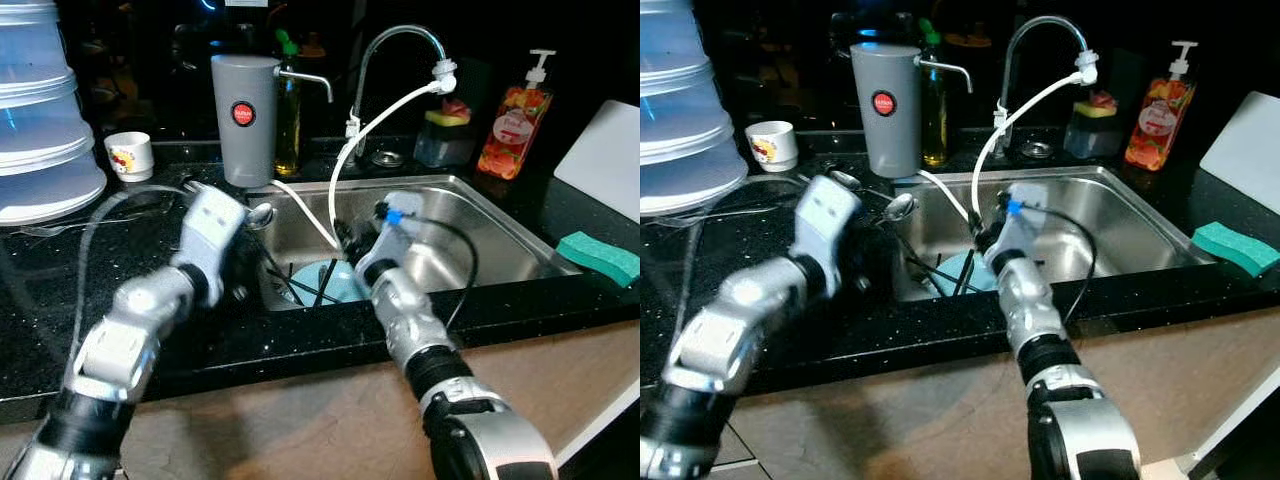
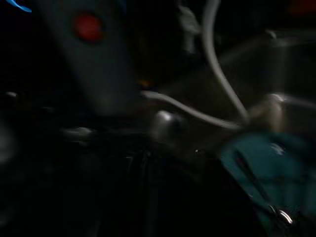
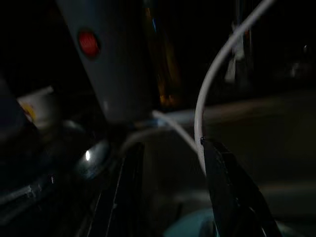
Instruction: Kitchen organization
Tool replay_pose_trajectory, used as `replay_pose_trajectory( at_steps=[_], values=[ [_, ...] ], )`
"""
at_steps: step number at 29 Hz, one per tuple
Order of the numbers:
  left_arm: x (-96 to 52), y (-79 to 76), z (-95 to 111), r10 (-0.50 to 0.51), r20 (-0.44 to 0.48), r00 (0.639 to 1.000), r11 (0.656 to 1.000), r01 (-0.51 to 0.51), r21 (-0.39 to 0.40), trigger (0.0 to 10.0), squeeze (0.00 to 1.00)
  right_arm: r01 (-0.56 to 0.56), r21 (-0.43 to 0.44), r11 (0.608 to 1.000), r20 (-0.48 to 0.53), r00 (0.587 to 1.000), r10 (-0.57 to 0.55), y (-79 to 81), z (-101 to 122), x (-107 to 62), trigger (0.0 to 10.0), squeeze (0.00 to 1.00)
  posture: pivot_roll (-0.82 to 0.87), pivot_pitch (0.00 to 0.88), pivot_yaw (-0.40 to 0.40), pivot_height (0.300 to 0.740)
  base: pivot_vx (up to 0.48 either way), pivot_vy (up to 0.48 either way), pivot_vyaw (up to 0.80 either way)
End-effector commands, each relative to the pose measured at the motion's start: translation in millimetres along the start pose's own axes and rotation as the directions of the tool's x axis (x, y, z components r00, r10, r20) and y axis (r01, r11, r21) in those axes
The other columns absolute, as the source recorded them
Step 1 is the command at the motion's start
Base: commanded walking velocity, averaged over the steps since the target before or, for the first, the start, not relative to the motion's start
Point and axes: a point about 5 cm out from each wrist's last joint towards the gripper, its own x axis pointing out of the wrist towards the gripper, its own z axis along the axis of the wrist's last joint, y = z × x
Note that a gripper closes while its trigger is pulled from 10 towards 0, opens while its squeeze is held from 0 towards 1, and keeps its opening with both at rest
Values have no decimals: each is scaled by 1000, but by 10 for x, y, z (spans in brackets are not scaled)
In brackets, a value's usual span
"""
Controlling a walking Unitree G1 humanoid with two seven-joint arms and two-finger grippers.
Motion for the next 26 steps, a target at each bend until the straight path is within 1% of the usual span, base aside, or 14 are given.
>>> replay_pose_trajectory(
  at_steps=[1,2,4,5,7,11,12,15,16,19,20,21,22,26],
  values=[
    [7,68,-51,59,-34,998,998,-59,1,10000,0,-47,6,999,7,999,47,54,66,28,10000,0,34,0,-12,740,0,0,0],
    [7,68,-51,59,-34,998,998,-59,1,10000,0,-47,6,999,7,999,47,54,66,28,10000,0,34,0,-12,740,0,0,0],
    [-9,229,-128,155,-106,982,987,-159,-28,10000,0,-168,-40,985,-14,986,167,179,105,10,10000,0,29,0,-3,740,0,0,0],
    [-9,229,-128,155,-106,982,987,-159,-28,10000,0,-168,-40,985,-14,986,167,179,105,10,10000,0,29,0,-3,740,0,0,0],
    [-30,321,-267,215,-197,956,973,-227,-39,10000,39,-277,-82,957,-50,961,273,327,88,-30,10000,0,27,0,-2,740,0,0,0],
    [-32,331,-362,242,-253,937,965,-260,-39,10000,16,-303,-81,949,-55,952,300,391,74,-45,10000,0,27,0,-2,740,0,0,0],
    [-29,327,-398,254,-276,927,960,-277,-46,10000,482,-305,-76,949,-56,952,301,403,77,-50,10000,0,26,0,-2,740,0,0,0],
    [-29,323,-426,261,-294,919,957,-286,-44,10000,482,-304,-74,950,-57,952,301,411,80,-52,10000,0,26,0,-2,740,0,0,0],
    [-31,317,-453,261,-315,912,954,-294,-60,10000,1000,-308,-72,949,-60,951,305,425,88,-56,10000,0,26,0,-2,740,0,0,0],
    [-49,292,-516,236,-363,901,954,-286,-88,10000,1000,-331,-74,941,-68,943,326,462,104,-59,10000,0,28,0,-5,740,0,0,0],
    [-56,282,-527,225,-374,900,958,-274,-84,10000,592,-336,-76,939,-73,941,331,467,108,-66,10000,0,28,0,-5,740,0,0,0],
    [-56,282,-527,225,-374,900,958,-274,-84,10000,592,-336,-76,939,-73,941,331,467,108,-66,10000,0,28,0,-5,740,0,0,0],
    [-62,275,-535,218,-384,897,958,-273,-93,10000,0,-343,-77,936,-78,938,337,473,110,-72,10000,0,28,0,-5,740,0,0,0],
    [-92,268,-618,200,-447,872,950,-283,-128,10000,0,-362,-77,929,-94,930,355,491,109,-87,10000,0,28,0,-5,740,0,0,0]
  ],
)
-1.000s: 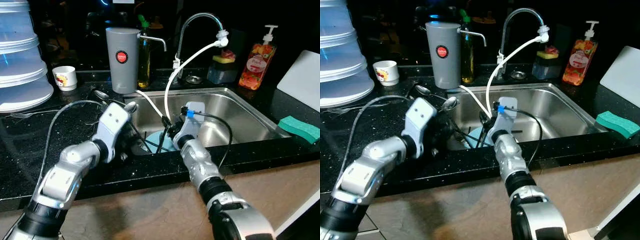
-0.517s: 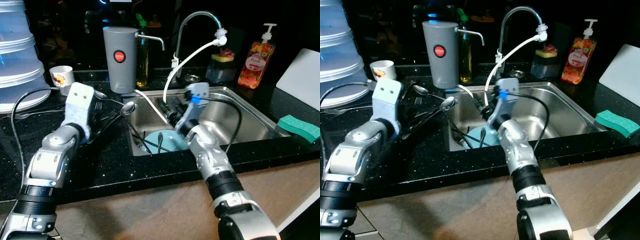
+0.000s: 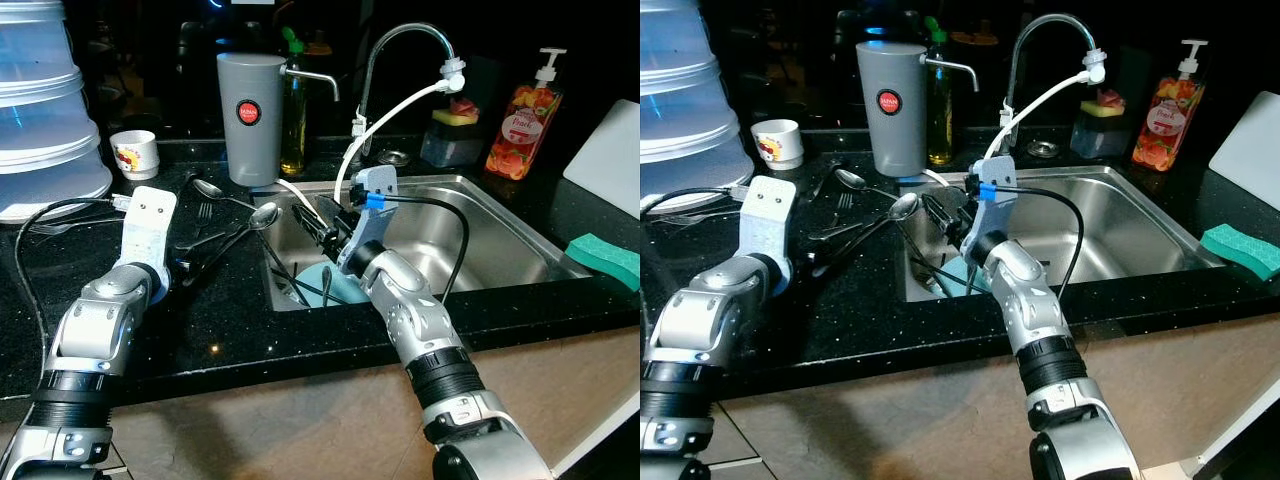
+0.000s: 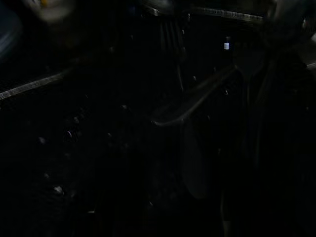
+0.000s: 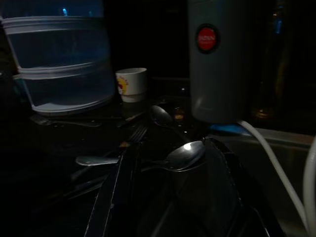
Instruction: Kitchen organization
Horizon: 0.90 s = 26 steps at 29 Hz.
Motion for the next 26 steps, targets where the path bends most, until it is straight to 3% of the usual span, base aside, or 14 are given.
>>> replay_pose_trajectory(
  at_steps=[1,10,11,12,17,26],
  values=[
    [14,-22,-84,-17,-53,998,999,16,-31,10000,0,-8,-2,1000,-15,1000,8,-4,-13,-27,10000,0,28,0,-5,740,0,0,0],
    [89,-71,-327,-115,-184,976,990,97,-106,9843,0,-29,33,999,-32,999,30,22,-25,-24,10000,0,24,0,-7,740,0,0,0],
    [102,-49,-360,-112,-199,973,991,95,-96,1804,0,-32,45,998,-33,999,34,25,-27,-20,10000,0,24,0,-7,740,0,0,0],
    [108,-31,-382,-110,-211,971,992,94,-86,0,0,-34,54,998,-35,999,36,28,-27,-19,10000,0,24,0,-7,740,0,0,0],
    [107,22,-412,-99,-225,969,994,86,-67,0,0,-33,90,995,-34,999,37,30,-27,-23,10000,0,24,0,-7,740,0,0,0],
    [100,227,-361,8,-202,979,998,-20,-58,0,0,-36,136,990,-33,999,41,20,-22,-28,10000,0,26,0,-10,740,0,0,0]
  ],
)
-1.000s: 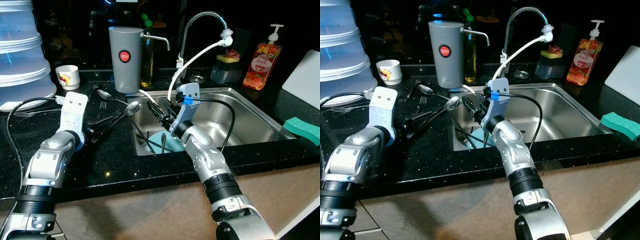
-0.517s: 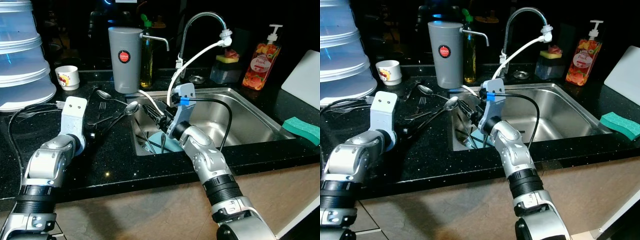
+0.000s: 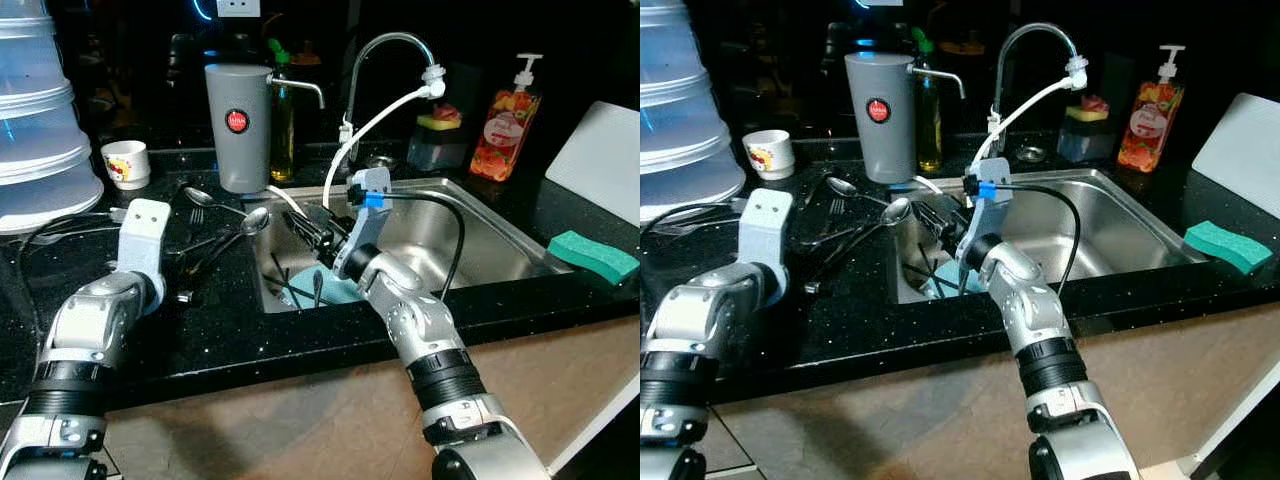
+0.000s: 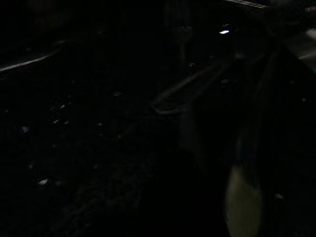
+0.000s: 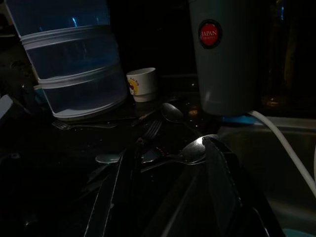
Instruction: Kitchen organization
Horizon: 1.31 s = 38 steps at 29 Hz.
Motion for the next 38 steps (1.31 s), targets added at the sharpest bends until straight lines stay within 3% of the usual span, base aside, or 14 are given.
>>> replay_pose_trajectory(
  at_steps=[1,11,14,18,25,32,35,38],
  values=[
    [25,97,-188,48,-95,994,999,-48,7,0,0,-10,12,1000,0,1000,10,13,2,-8,10000,0,26,0,-10,740,0,0,0],
    [-74,260,-31,193,14,981,981,-193,34,0,0,-20,28,999,7,1000,19,5,34,-11,10000,0,25,0,-12,740,0,0,0],
    [-136,287,102,245,90,965,968,-249,35,0,0,-25,30,999,13,1000,25,3,54,-11,10000,0,24,0,-11,740,0,0,0],
    [-283,288,365,318,251,914,940,-338,43,0,0,-30,36,999,22,999,29,-3,80,-10,10000,0,26,0,-12,740,0,0,0],
    [-358,151,567,271,433,860,953,-304,8,0,0,-42,46,998,28,999,41,15,88,-4,10000,0,30,0,-17,740,0,0,0],
    [-245,-61,583,124,475,871,989,-146,10,0,0,-43,52,998,31,999,41,14,98,5,10000,0,25,0,-18,740,0,0,0],
    [-220,-51,607,123,476,871,990,-143,6,0,0,-43,53,998,32,999,41,13,102,3,10000,0,25,0,-18,740,0,0,0],
    [-253,53,817,161,530,833,976,-213,38,0,0,-43,59,997,42,998,40,9,131,-11,10000,0,15,0,-10,740,0,0,0]
  ],
)
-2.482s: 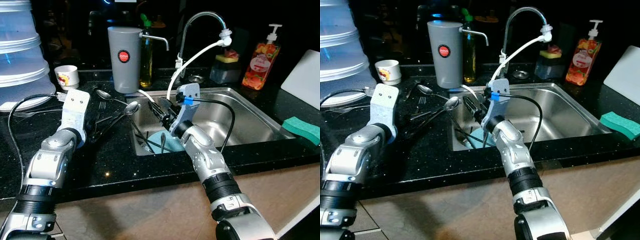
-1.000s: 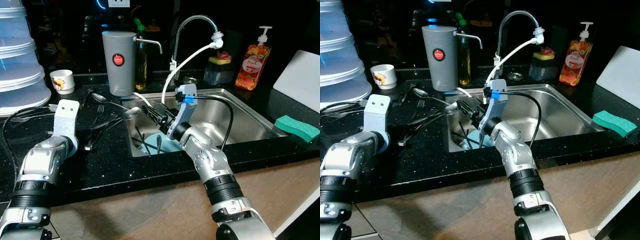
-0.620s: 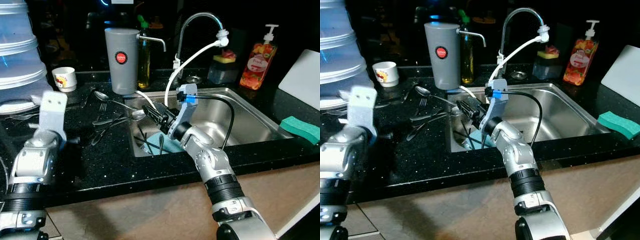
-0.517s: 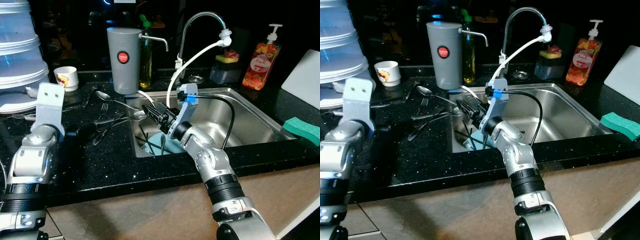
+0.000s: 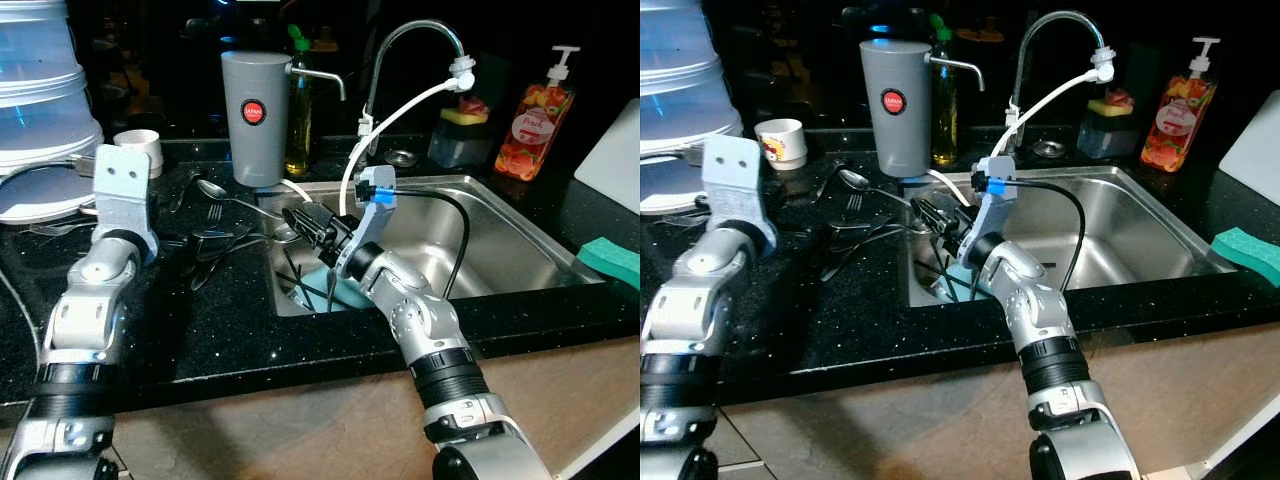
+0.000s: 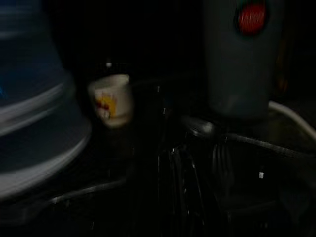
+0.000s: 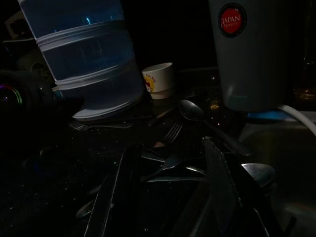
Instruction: Kitchen organization
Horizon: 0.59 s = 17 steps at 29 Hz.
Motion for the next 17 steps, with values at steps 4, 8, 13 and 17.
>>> replay_pose_trajectory(
  at_steps=[4,8,13,17],
  values=[
    [48,241,337,113,139,984,984,-130,119,0,0,-5,10,1000,34,999,5,-4,106,-16,10000,0,8,0,-5,740,0,0,0],
    [19,241,603,100,297,950,992,-72,-105,0,0,-11,20,1000,42,999,10,2,124,-18,10000,0,11,0,-8,740,0,0,0],
    [-178,67,872,-106,660,744,474,621,-624,0,0,-27,40,999,48,999,25,42,132,9,10000,0,12,0,-11,740,0,0,0],
    [-296,127,868,-90,756,649,323,737,-594,0,0,-32,42,999,46,998,30,57,125,8,10000,0,13,0,-9,740,0,0,0]
  ],
)
